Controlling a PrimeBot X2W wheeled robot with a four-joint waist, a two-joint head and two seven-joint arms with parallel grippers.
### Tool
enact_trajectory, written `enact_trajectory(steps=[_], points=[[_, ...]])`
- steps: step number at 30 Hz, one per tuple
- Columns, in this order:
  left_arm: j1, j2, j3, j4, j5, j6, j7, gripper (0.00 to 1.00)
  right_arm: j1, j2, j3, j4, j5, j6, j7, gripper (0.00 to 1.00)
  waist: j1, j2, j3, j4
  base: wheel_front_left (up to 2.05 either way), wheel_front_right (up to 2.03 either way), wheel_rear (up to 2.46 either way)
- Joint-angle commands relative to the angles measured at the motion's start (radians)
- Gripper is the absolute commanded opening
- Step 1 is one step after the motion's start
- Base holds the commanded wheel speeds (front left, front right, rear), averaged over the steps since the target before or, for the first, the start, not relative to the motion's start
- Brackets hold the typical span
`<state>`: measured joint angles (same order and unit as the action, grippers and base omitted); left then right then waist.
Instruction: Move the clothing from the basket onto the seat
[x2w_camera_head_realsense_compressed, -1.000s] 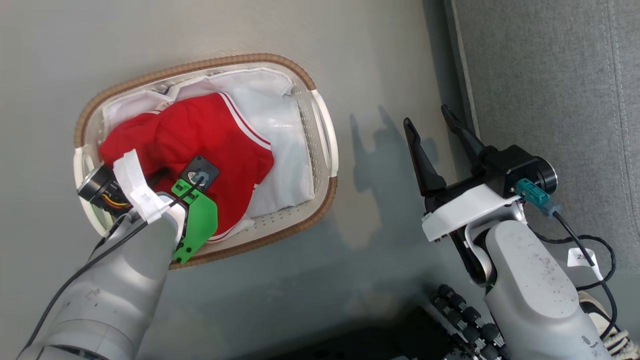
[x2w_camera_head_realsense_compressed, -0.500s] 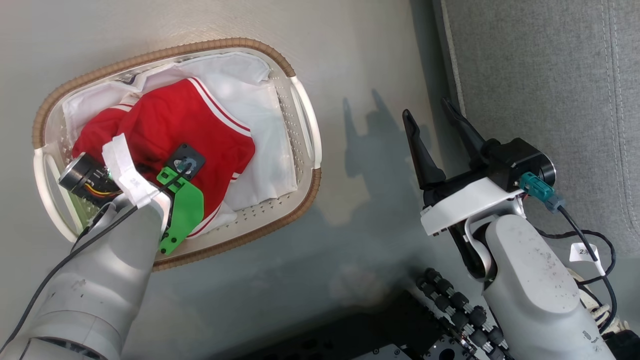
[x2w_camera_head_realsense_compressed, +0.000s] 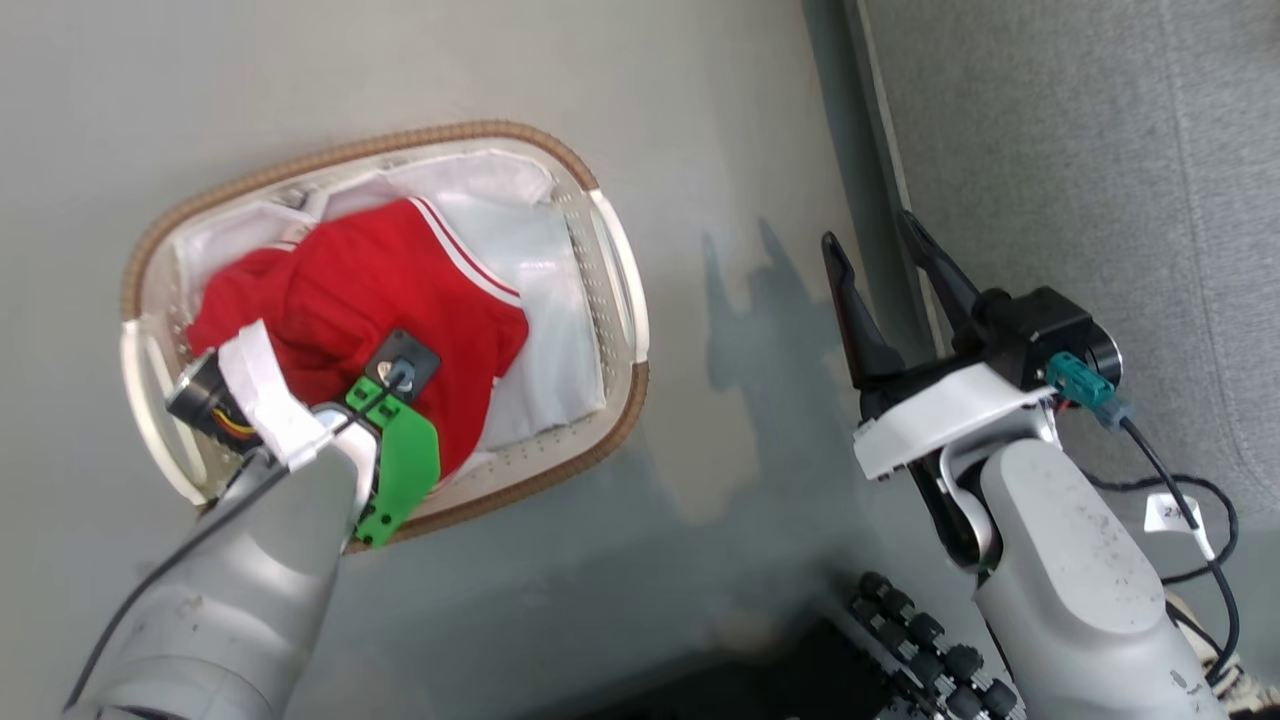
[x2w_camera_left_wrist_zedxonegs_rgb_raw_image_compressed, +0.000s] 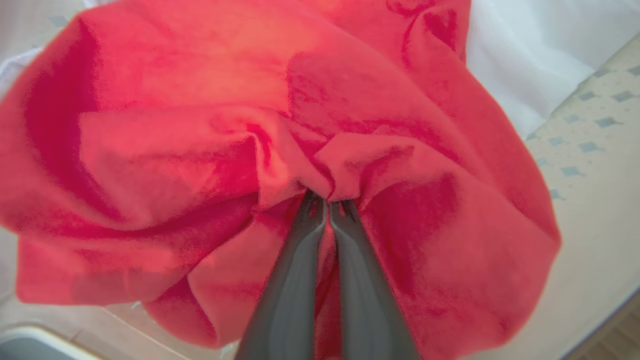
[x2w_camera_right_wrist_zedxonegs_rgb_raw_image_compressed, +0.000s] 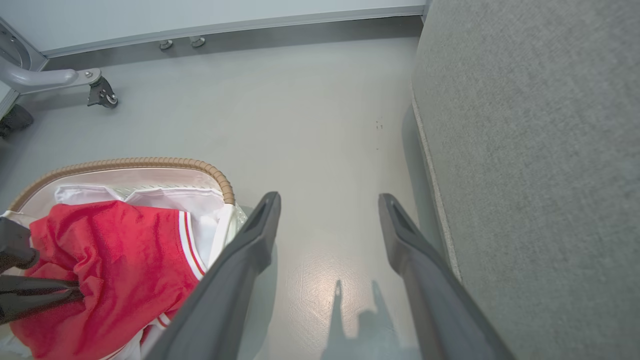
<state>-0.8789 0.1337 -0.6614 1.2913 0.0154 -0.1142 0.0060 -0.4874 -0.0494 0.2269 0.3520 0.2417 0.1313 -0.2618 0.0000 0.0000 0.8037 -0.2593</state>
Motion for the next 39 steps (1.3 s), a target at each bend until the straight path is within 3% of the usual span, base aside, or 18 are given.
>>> enact_trajectory(steps=[1, 18, 27, 39], points=[[0.022, -0.006, 0.002, -0.001, -0.011, -0.002, -0.021, 0.00, 0.019, -0.004, -0.008, 0.007, -0.009, -0.001, -0.005, 1.00, 0.0000, 0.0000, -0.072, 0.023, 0.00, 0.00, 0.00], [0.193, -0.080, 0.066, -0.067, -0.185, -0.013, -0.265, 0.00, 0.154, -0.004, -0.068, 0.061, -0.078, -0.001, -0.005, 1.00, 0.0000, 0.0000, -0.370, 0.137, 0.00, 0.00, 0.00], [0.305, -0.081, 0.086, -0.347, -0.278, 0.004, -0.271, 0.00, 0.222, -0.004, -0.086, 0.081, -0.094, -0.001, -0.005, 1.00, 0.0000, 0.0000, -0.495, 0.189, 0.00, 0.00, 0.00], [0.424, -0.082, 0.185, -0.679, -0.290, 0.023, -0.271, 0.00, 0.298, -0.004, -0.094, 0.081, -0.095, -0.001, -0.005, 1.00, 0.0000, 0.0000, -0.615, 0.214, 0.00, 0.00, 0.00]])
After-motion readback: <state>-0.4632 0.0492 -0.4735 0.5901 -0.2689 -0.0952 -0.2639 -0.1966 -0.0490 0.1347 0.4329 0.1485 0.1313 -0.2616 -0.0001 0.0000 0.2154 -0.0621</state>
